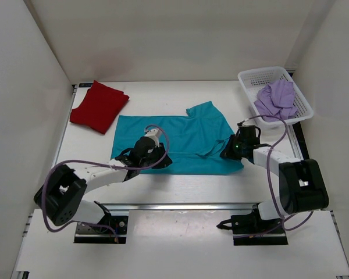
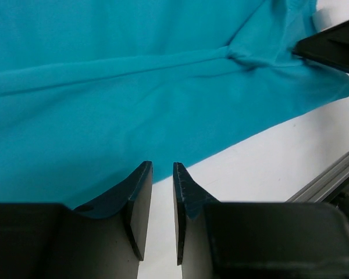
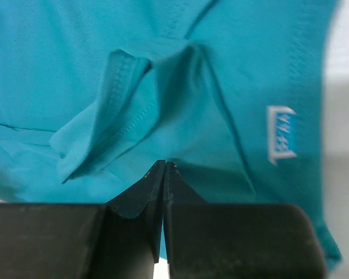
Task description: Fold and stack the t-shirts
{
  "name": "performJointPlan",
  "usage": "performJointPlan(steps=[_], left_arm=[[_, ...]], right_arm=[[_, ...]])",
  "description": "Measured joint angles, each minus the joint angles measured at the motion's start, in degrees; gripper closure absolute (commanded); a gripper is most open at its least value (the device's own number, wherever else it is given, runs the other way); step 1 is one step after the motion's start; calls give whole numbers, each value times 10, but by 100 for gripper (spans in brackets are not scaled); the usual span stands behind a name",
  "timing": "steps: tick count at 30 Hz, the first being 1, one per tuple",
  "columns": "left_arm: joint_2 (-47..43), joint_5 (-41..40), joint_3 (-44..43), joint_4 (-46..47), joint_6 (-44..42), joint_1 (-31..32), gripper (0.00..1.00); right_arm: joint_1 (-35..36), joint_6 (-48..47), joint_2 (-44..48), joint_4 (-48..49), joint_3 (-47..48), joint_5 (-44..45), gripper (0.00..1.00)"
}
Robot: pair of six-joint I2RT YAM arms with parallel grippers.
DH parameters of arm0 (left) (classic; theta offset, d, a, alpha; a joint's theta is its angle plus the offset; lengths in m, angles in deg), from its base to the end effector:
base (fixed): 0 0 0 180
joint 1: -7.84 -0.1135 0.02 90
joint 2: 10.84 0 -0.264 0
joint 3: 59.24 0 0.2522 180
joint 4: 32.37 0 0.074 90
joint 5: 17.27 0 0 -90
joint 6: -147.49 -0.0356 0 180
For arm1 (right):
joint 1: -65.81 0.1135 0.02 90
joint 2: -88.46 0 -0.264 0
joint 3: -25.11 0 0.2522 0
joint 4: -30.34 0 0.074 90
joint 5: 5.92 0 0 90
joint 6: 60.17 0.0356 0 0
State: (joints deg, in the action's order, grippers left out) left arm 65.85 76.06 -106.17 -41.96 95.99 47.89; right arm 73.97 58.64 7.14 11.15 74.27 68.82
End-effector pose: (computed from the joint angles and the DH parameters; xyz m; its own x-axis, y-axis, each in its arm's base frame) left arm 0.1999 -0.1707 0.1758 -0.8011 -0.1384 -0.5823 0.2275 0.8294 -0.5102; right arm 0.2574 0.0464 0.1556 -0.8218 0.3518 -0.4482 0.1100 0.8697 0.4811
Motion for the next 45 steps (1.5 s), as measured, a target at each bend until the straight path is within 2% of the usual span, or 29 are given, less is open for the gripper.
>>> performJointPlan(steps=[8, 17, 20, 26, 28, 30, 35, 37, 41, 45], left_arm=[[53, 17, -7, 60, 1, 10, 67], [53, 24, 53, 96, 6, 2, 67], [53, 24, 56, 97, 9, 4, 67], [49, 24, 60, 102, 12, 6, 67], [40, 21, 65, 98, 12, 5, 66], [23, 19, 70, 96, 14, 3, 66], [2, 17, 74, 101, 18, 2, 66], [7, 16, 72, 100, 18, 5, 66], [23, 17, 66, 100, 20, 13, 66], [24, 17, 61, 102, 21, 12, 66]], right_arm=[[23, -14, -55, 24, 28, 0, 100], [32, -19, -105, 29, 76, -1, 100], [34, -18, -130, 22, 116, -3, 100], [34, -1, -224, 30, 257, -30, 100], [34, 3, -227, 39, 272, -49, 100], [37, 4, -197, 47, 250, -52, 100], [51, 12, -39, 70, 106, -46, 100], [56, 11, -6, 72, 70, -38, 100], [46, 11, -3, 72, 24, -41, 100], [48, 9, -28, 66, 23, -39, 100]])
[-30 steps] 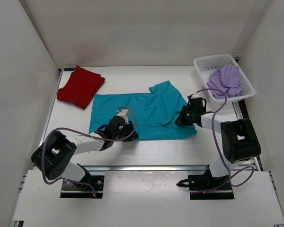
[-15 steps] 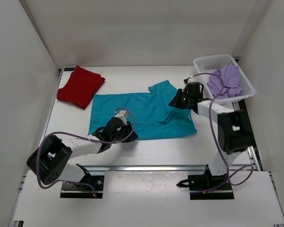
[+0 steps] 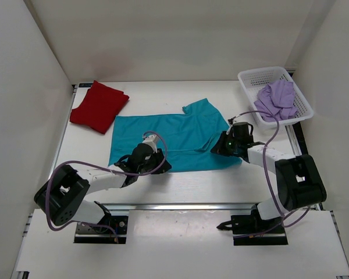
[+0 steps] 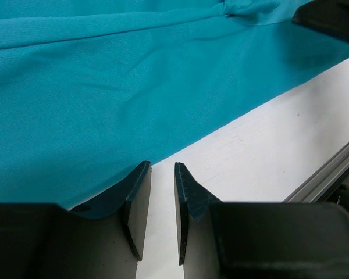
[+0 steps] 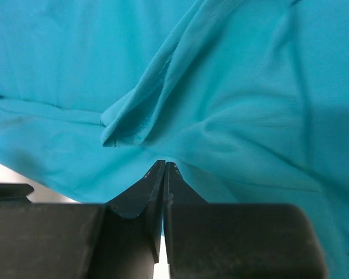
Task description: Fold and stack the t-shirts
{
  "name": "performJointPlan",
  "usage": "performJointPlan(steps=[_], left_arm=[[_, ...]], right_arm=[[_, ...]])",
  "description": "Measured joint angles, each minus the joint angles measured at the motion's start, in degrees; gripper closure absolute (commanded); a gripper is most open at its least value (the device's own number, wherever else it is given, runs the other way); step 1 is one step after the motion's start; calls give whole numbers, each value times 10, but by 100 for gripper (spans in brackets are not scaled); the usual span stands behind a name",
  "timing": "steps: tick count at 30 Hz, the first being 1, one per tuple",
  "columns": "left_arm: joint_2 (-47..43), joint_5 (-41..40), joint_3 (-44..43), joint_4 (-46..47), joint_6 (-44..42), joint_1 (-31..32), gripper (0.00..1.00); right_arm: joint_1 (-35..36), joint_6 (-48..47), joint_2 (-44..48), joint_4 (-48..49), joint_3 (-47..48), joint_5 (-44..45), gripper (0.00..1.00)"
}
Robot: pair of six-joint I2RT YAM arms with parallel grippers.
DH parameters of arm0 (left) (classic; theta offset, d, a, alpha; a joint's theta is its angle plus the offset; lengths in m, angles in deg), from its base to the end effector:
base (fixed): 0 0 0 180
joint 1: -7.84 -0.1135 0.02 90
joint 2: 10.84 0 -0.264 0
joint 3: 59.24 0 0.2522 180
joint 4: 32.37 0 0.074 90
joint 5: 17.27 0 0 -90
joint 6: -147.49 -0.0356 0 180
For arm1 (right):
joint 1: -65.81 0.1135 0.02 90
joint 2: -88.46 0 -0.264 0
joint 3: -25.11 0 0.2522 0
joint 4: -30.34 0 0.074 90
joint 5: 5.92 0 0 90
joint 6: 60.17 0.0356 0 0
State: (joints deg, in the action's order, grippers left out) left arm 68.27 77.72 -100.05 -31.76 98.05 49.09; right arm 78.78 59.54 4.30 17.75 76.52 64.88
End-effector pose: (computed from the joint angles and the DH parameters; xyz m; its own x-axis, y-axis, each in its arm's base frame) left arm 0.1894 -0.1702 0.1495 -0.8100 -0.1513 -0.5666 0.2394 0.7967 -0.5550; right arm 0.2711 0.0745 0.1631 -0.8187 0.2917 -0.4946 -0.0362 0.8334 0.5515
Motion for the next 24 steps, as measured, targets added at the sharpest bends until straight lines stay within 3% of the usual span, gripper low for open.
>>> performJointPlan(steps=[12, 20, 24], left_arm=[[-3, 4, 9, 14, 11, -14, 66], [-4, 4, 14, 13, 15, -16, 67], [-4, 4, 14, 11, 14, -17, 65]], right_arm=[[51, 1, -95, 9, 54, -1, 100], [67, 0, -195, 0, 193, -1, 100], [71, 0, -203, 14, 201, -5, 99]])
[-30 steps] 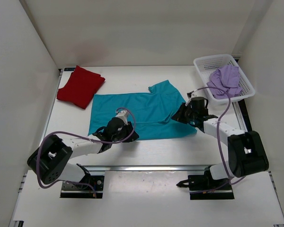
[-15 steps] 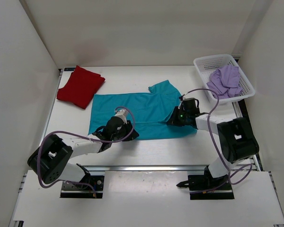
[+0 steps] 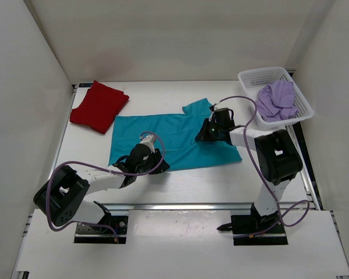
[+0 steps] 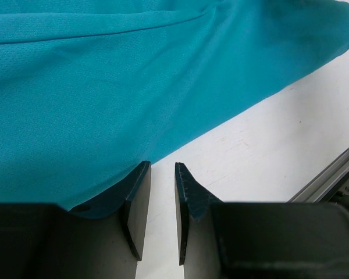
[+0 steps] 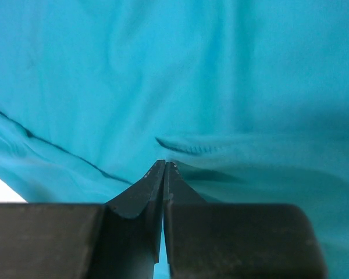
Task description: Fold and stack the t-shirts
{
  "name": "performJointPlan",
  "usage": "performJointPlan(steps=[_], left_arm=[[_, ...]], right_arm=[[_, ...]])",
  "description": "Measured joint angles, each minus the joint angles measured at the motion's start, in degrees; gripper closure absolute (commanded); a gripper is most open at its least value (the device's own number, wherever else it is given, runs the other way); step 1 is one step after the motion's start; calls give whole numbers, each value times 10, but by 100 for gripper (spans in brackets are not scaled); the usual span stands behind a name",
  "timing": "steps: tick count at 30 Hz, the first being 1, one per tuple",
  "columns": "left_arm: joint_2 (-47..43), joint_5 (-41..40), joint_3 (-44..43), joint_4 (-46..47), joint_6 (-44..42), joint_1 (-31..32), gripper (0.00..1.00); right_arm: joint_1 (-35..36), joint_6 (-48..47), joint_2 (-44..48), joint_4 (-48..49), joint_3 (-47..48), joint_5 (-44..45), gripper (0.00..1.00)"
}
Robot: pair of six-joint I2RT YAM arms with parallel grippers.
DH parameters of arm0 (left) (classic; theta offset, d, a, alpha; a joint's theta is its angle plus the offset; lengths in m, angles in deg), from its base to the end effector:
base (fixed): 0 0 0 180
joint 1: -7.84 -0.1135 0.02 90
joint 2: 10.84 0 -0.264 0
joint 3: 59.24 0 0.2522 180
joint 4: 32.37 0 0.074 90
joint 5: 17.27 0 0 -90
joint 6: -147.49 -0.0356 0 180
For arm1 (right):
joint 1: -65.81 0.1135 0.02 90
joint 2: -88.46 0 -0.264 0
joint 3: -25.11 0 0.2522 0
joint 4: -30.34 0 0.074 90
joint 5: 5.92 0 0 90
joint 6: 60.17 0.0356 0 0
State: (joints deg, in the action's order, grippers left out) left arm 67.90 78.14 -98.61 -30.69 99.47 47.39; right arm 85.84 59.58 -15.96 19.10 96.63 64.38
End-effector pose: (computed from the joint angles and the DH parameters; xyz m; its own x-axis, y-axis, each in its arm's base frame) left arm 0.1906 -0.1618 0.1455 -0.8129 -0.1923 -0.5497 0.1987 0.7957 -0.5721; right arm 0.3479 0.1396 0.1573 -0.8408 0.1907 -0.5066 -0.1526 0.8144 0.5599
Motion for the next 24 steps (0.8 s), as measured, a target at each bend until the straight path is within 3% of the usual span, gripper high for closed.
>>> performJointPlan(steps=[12, 20, 24], left_arm=[[1, -2, -35, -19, -21, 2, 65], [34, 17, -1, -5, -17, -87, 66], [-3, 21, 26, -16, -16, -121, 66]], right_arm=[[-26, -5, 193, 13, -184, 19, 100], [-103, 1, 241, 31, -304, 17, 100], [-120, 0, 290, 20, -335, 16, 100]])
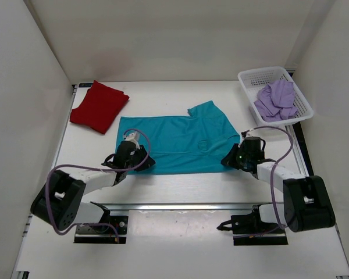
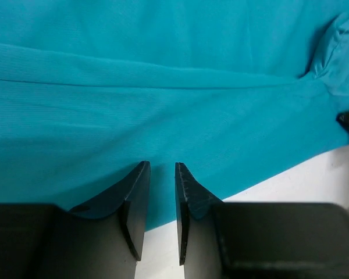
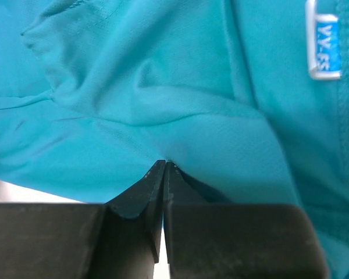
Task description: Fold and stack the t-shirts
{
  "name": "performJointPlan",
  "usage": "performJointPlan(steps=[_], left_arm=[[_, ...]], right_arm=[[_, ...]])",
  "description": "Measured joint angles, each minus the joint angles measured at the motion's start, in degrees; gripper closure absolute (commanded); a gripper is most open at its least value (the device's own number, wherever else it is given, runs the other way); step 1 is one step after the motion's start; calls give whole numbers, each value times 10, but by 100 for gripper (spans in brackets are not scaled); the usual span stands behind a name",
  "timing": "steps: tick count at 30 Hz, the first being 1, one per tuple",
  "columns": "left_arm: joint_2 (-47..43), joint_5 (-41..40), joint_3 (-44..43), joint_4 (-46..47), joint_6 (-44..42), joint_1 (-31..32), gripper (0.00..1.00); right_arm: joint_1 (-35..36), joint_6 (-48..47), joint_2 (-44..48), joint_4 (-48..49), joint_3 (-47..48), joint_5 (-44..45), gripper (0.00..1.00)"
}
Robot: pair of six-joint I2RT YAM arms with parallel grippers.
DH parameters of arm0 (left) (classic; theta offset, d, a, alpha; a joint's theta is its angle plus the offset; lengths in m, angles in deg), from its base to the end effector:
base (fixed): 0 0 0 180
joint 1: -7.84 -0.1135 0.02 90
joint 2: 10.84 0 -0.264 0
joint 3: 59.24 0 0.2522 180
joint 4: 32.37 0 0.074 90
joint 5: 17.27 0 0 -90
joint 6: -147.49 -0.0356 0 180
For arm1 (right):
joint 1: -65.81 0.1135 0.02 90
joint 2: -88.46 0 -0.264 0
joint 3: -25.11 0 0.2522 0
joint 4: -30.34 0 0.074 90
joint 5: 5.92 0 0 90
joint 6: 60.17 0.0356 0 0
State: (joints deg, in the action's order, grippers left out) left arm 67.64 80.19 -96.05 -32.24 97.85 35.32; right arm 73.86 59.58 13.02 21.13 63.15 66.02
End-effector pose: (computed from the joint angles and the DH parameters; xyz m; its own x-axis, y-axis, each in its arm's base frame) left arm 0.2085 -0.1137 0.1320 -0.8004 -0.3075 -0.5146 0.0333 0.8343 -0.5503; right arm 0.2243 0.0429 0.1375 -0.7954 0.3640 -0.4846 0.0584 0.8419 0.5365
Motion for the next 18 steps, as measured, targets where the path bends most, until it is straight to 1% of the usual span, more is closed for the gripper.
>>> performJointPlan(steps=[3, 5, 8, 10, 14, 18], left_arm=[[-50, -16, 3, -25, -7, 3, 65], [-82, -27, 3, -34, -12, 14, 64], [-103, -36, 3, -37, -16, 31, 64], [-98, -35, 3, -37, -16, 33, 65], [-83, -12, 24, -26, -14, 1, 64], [-81, 29, 63, -21, -7, -73, 64]], right_arm=[[-1, 0, 39, -28, -5, 6, 95], [5, 0, 59, -38, 0, 11, 95], [1, 0, 77, -47, 5, 16, 98], [-23, 1, 89, -54, 2, 15, 100], [-99, 4, 129, -53, -28, 17, 100], [-153, 11, 128, -44, -63, 13, 100]])
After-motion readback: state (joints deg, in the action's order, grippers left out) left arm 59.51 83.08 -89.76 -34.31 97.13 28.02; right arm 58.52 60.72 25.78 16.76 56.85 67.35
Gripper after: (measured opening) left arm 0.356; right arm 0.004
